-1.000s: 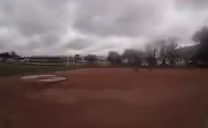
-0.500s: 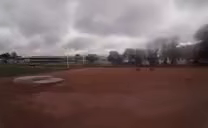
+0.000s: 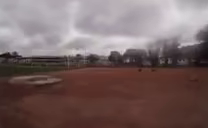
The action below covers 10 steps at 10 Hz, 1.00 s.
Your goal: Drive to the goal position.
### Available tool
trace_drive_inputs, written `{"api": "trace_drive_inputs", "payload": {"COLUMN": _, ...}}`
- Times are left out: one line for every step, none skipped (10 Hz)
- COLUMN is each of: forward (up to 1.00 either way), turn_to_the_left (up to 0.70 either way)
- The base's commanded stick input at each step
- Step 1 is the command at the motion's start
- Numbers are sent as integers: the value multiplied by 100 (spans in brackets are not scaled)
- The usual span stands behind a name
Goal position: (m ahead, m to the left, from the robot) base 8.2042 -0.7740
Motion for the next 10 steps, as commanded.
{"api": "trace_drive_inputs", "payload": {"forward": 70, "turn_to_the_left": 0}}
{"api": "trace_drive_inputs", "payload": {"forward": 70, "turn_to_the_left": 0}}
{"api": "trace_drive_inputs", "payload": {"forward": 70, "turn_to_the_left": 0}}
{"api": "trace_drive_inputs", "payload": {"forward": 70, "turn_to_the_left": 0}}
{"api": "trace_drive_inputs", "payload": {"forward": 70, "turn_to_the_left": 0}}
{"api": "trace_drive_inputs", "payload": {"forward": 70, "turn_to_the_left": 0}}
{"api": "trace_drive_inputs", "payload": {"forward": 70, "turn_to_the_left": 0}}
{"api": "trace_drive_inputs", "payload": {"forward": 70, "turn_to_the_left": 0}}
{"api": "trace_drive_inputs", "payload": {"forward": 70, "turn_to_the_left": 0}}
{"api": "trace_drive_inputs", "payload": {"forward": 70, "turn_to_the_left": 0}}
